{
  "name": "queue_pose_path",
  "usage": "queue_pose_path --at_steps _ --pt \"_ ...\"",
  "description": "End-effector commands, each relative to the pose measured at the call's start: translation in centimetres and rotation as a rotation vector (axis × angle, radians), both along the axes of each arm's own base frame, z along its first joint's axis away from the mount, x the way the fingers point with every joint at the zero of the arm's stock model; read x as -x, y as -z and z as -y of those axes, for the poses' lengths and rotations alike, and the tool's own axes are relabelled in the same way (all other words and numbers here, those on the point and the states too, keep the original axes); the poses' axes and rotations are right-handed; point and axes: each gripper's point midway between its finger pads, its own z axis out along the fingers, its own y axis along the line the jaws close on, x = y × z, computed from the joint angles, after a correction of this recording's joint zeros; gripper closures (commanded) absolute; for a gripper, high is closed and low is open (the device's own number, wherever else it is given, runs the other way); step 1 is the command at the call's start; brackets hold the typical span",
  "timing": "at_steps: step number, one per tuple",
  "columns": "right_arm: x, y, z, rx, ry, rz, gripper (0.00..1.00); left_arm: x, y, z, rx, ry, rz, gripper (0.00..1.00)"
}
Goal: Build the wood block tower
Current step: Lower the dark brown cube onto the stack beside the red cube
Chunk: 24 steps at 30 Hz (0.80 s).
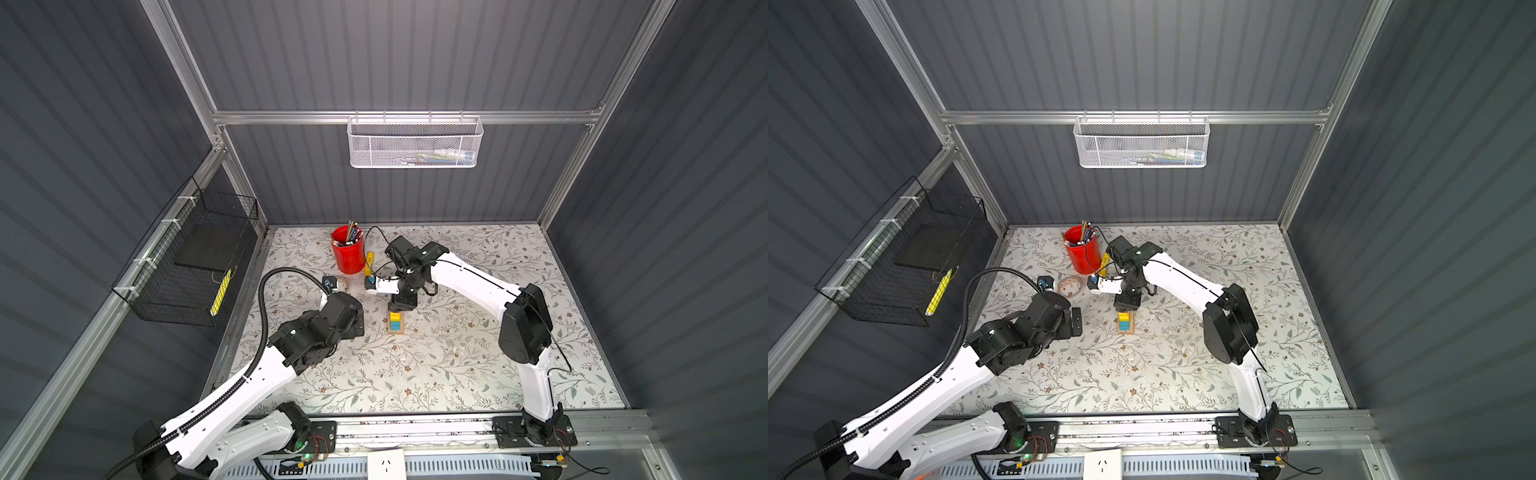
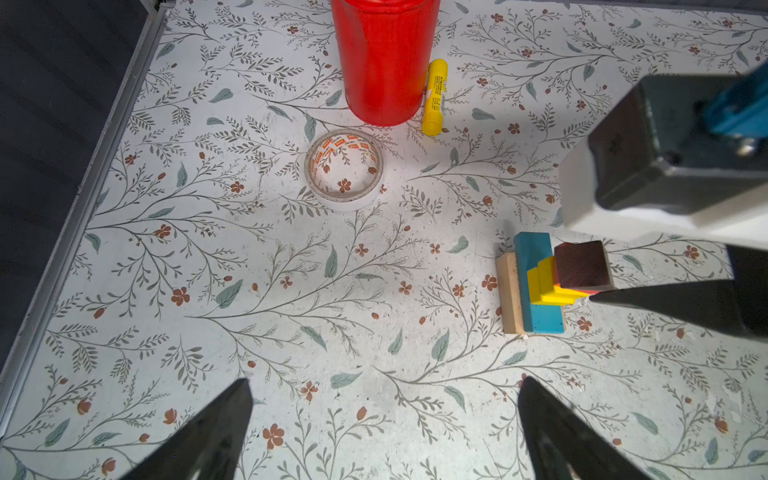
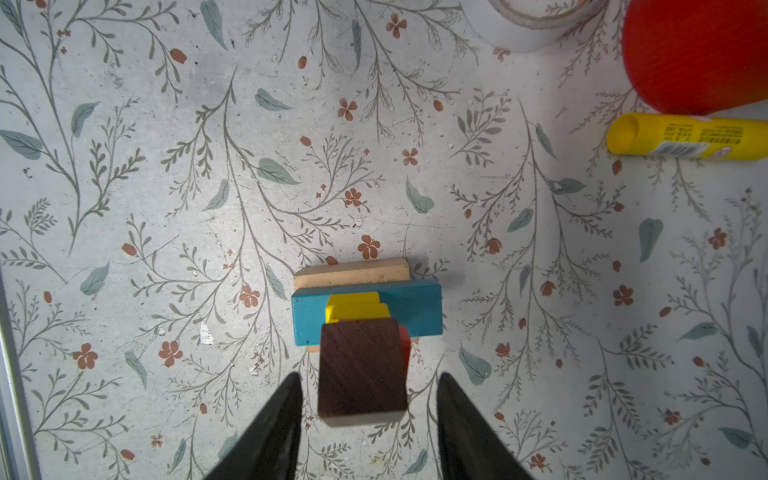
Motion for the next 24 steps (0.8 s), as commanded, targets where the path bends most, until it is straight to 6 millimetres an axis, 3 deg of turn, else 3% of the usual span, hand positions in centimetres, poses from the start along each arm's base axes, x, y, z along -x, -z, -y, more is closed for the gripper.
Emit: queue_pose_path --at_steps 1,24 --pt "0.4 0.6 -0.3 0.002 0.016 -0.041 0.45 0.2 0.5 -0.6 -0.021 -0.015 -0.008 0.0" --pt "0.4 2.1 -0.2 0.022 0.027 -0.081 0.5 0.3 0.4 -0.9 -0.027 -0.026 -0.005 0.01"
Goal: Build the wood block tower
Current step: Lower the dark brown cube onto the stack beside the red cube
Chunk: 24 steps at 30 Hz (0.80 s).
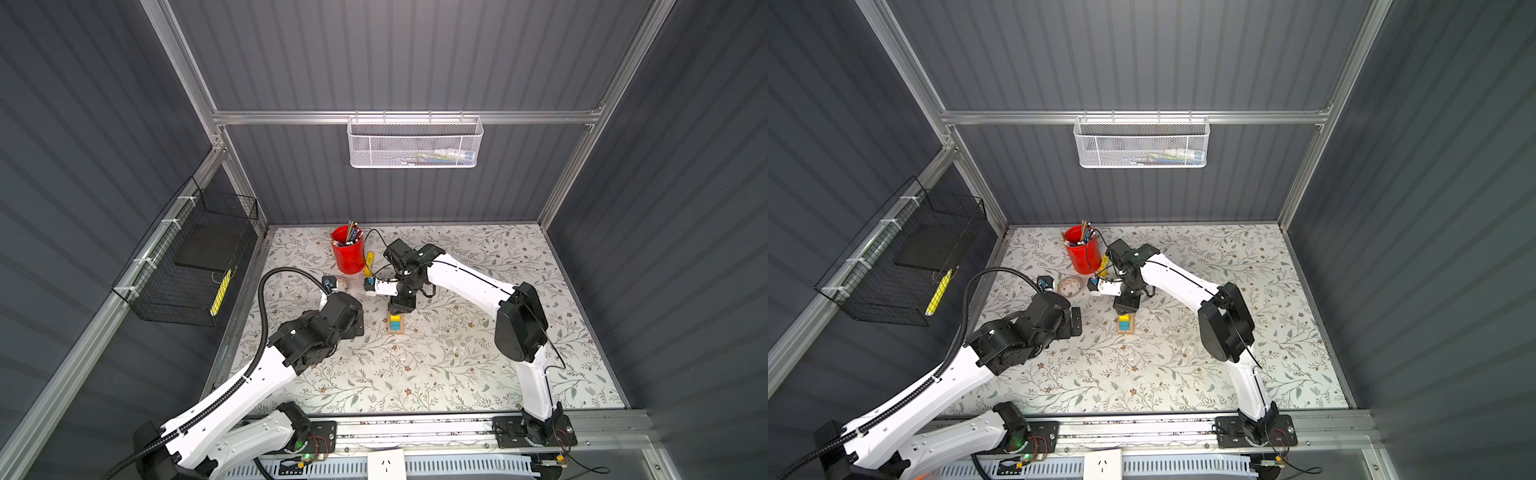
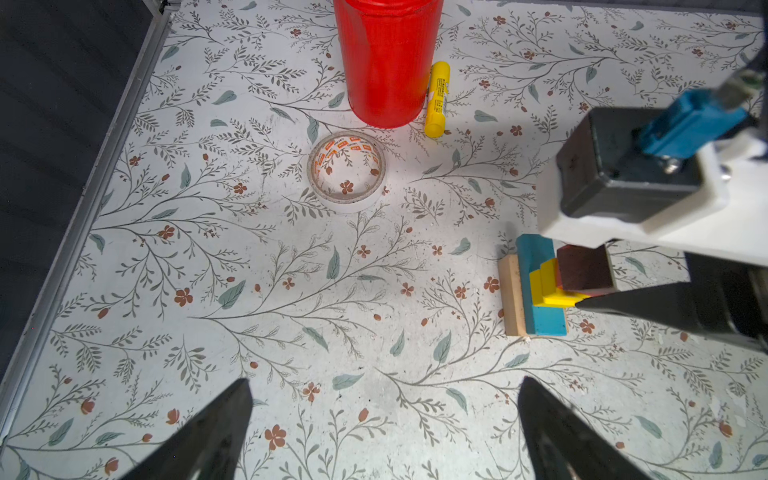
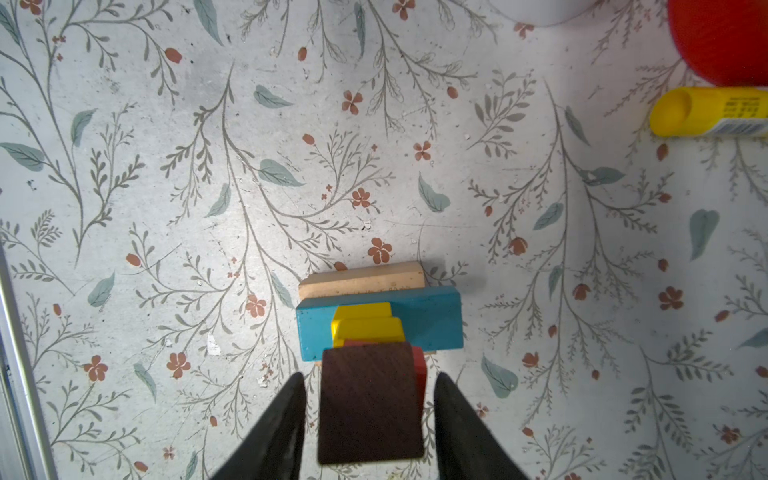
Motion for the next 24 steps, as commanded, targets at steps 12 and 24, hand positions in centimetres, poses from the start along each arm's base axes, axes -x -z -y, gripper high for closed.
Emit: queue_pose_path --at_steps 12,24 --pt "-0.49 0.97 0.15 0.027 0.017 -0.022 0.5 0.36 0.53 -0.84 -0.025 -0.023 -0.009 0.0" --pt "-0.3 1.0 0.1 0.025 0.009 -0.038 0.6 0.41 0.57 -0.95 -0.028 -0.025 -0.009 0.0"
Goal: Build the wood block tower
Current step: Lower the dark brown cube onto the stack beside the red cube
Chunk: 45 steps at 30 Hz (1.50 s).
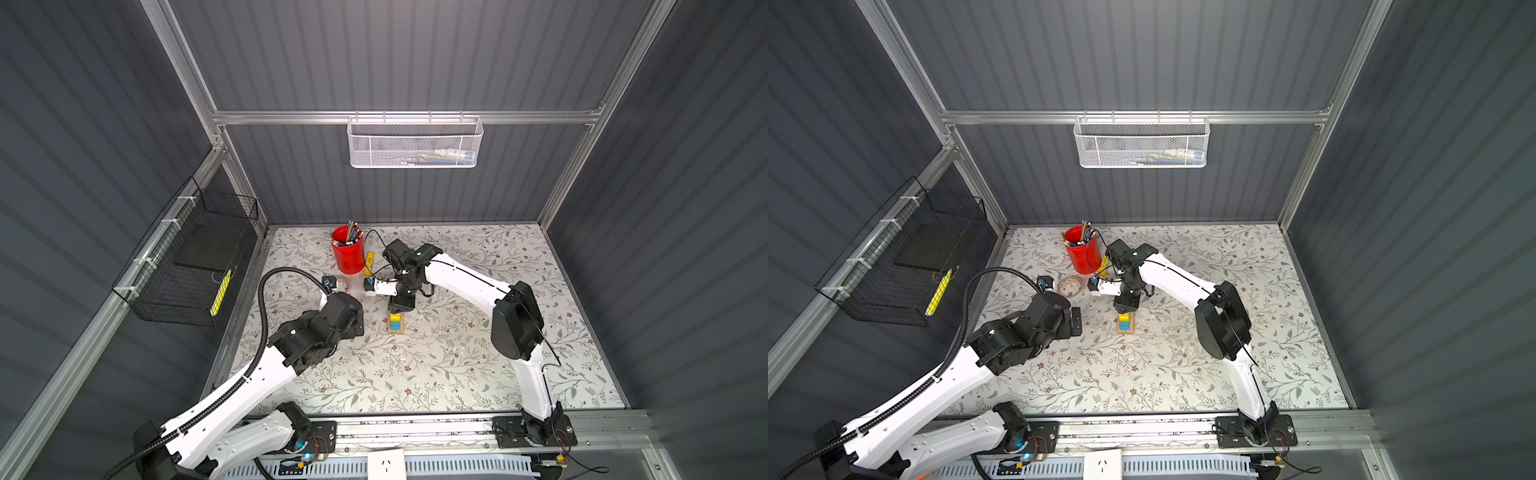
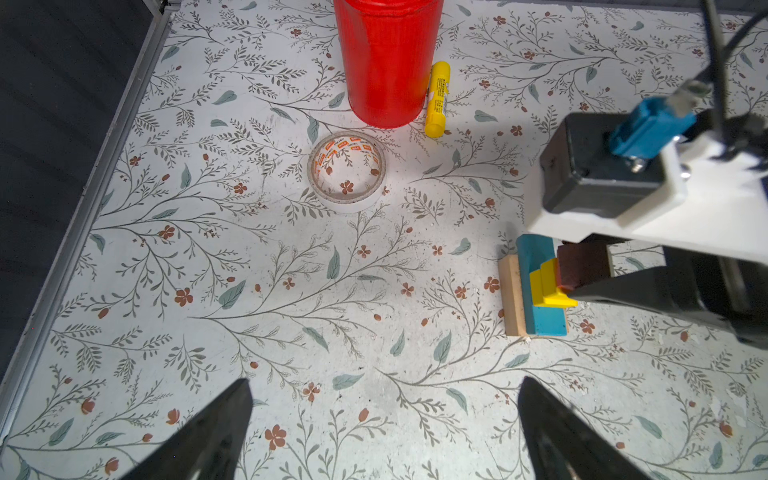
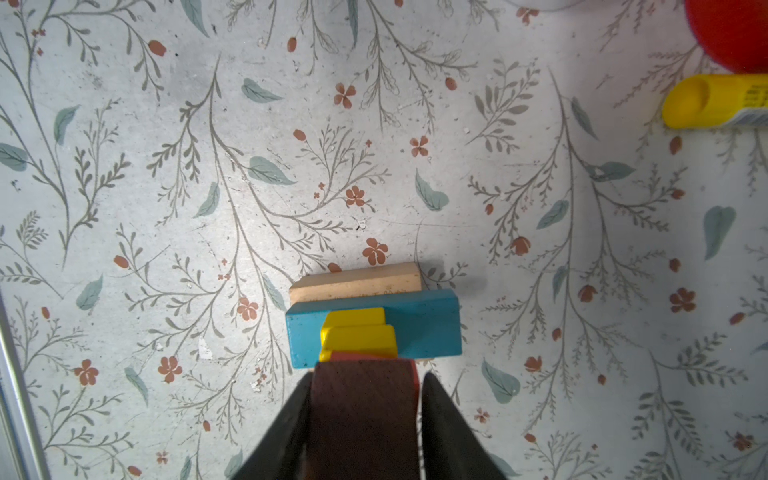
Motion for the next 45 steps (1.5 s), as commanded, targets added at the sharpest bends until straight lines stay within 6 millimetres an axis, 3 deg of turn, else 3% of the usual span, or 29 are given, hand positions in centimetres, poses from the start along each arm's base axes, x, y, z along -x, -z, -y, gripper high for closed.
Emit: queue_pose_path --at_steps 1,16,45 --pt "0.2 0.2 0.1 0.011 0.002 -0.029 0.61 0.4 0.6 -0.9 -0.029 -0.025 -0.009 0.0" --pt "0.1 -0.8 -0.2 -0.014 -0.022 -0.007 0.67 0.4 0.7 -0.9 -0.03 -0.024 -0.013 0.0" --pt "0.4 0.6 0.7 0.034 -0.083 -0.01 0.66 0.2 0.4 -0.8 -0.03 -0.026 -0.008 0.01"
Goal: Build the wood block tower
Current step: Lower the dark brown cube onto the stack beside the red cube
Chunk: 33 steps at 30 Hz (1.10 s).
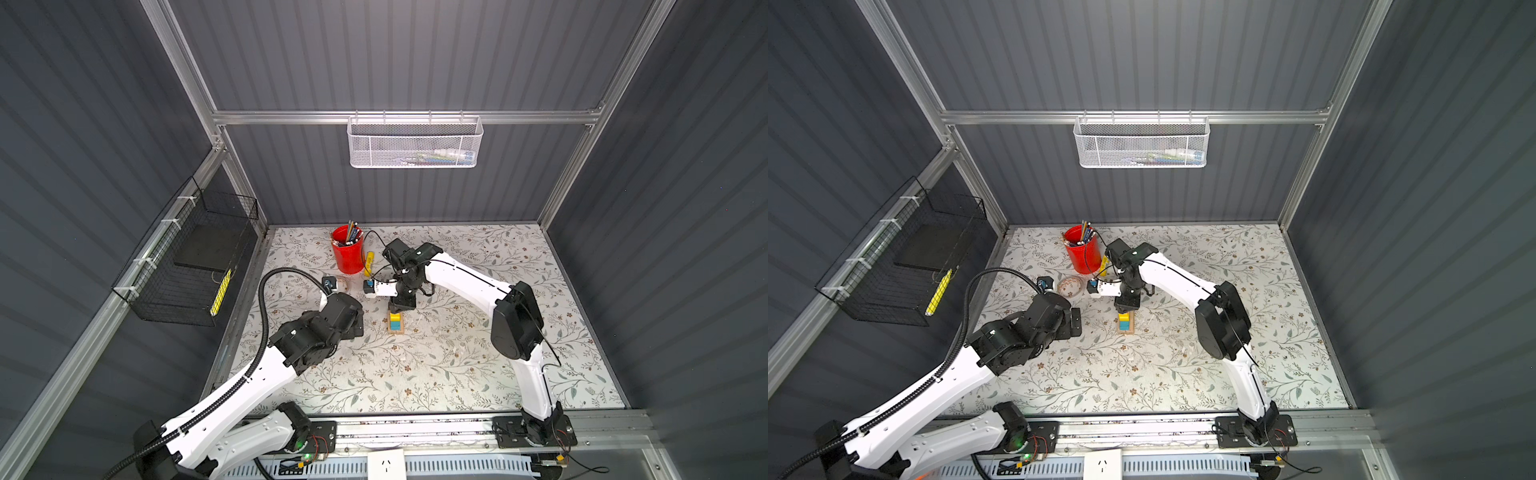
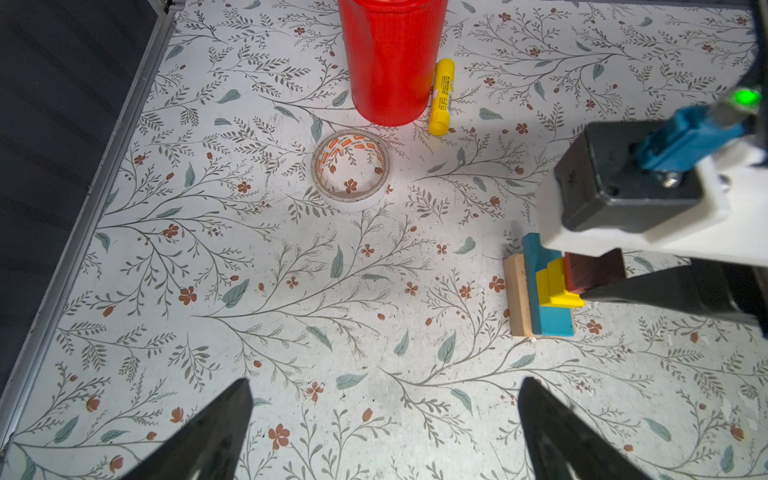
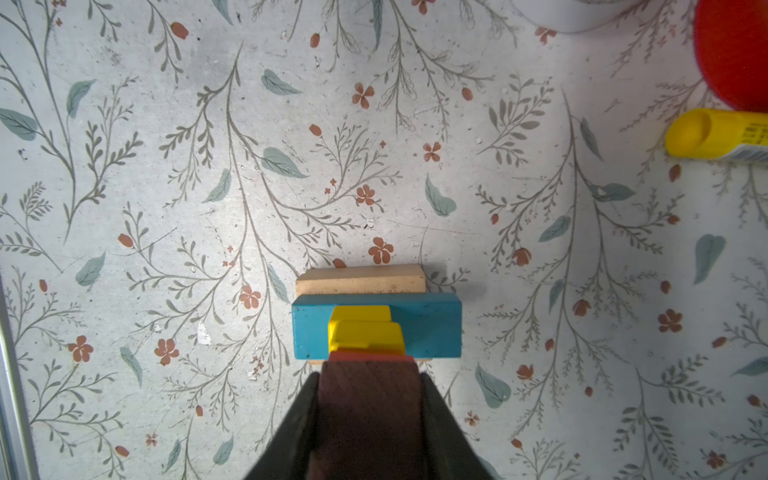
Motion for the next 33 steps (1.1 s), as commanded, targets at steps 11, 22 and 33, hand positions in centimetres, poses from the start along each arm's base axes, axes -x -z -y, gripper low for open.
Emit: queue_pose_path --at_steps 11,22,33 --pt "0.28 1.05 0.29 0.026 -0.008 -0.035 0.66 0.09 0.28 -0.48 -0.021 -0.02 -0.008 0.0" --pt "0.38 1.23 0.13 0.026 -0.011 -0.039 0.64 0.09 0.27 -0.48 -0.021 -0.02 -0.008 0.0" --pt "0.07 1.1 0.17 0.032 -0.001 -0.022 0.53 0.11 0.3 -0.51 -0.022 -0.021 -0.009 0.0"
